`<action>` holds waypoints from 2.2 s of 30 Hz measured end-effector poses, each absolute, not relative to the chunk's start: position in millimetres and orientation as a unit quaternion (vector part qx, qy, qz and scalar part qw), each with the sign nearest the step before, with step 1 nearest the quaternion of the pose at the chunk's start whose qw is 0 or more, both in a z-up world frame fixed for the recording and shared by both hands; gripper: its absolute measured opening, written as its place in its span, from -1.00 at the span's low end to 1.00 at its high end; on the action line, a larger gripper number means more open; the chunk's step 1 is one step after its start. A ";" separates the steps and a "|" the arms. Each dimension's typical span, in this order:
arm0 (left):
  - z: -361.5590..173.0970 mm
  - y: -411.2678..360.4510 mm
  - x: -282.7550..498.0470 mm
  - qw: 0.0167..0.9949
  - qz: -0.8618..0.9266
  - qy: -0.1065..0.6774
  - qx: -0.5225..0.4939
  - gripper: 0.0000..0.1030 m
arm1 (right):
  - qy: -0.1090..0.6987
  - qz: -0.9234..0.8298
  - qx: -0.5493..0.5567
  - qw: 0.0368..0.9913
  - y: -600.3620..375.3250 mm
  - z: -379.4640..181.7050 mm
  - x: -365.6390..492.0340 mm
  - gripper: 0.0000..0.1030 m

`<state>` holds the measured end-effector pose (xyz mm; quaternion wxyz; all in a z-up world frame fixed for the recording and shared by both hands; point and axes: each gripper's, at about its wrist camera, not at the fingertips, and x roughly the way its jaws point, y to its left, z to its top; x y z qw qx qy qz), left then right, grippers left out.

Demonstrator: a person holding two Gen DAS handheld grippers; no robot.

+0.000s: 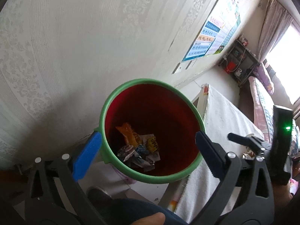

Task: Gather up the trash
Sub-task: 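Open both tools to drop the wrappers into the bucket, then move both tools back over the remaining wrappers on the table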

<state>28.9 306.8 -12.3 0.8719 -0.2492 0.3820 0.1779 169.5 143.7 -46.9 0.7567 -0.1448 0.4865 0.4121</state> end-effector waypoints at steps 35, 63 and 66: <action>-0.2 110.6 102.2 0.891 0.044 0.425 -0.151 0.90 | 0.470 0.259 -0.052 0.842 -111.2 -5.6 177.5 0.86; -34.3 -10.8 136.6 0.870 -0.047 0.486 -0.064 0.90 | 0.505 0.169 0.003 0.846 -248.1 -39.8 194.3 0.86; -41.7 -14.9 137.2 0.865 -0.049 0.497 -0.055 0.90 | 0.510 0.171 0.009 0.843 -248.7 -43.5 198.0 0.86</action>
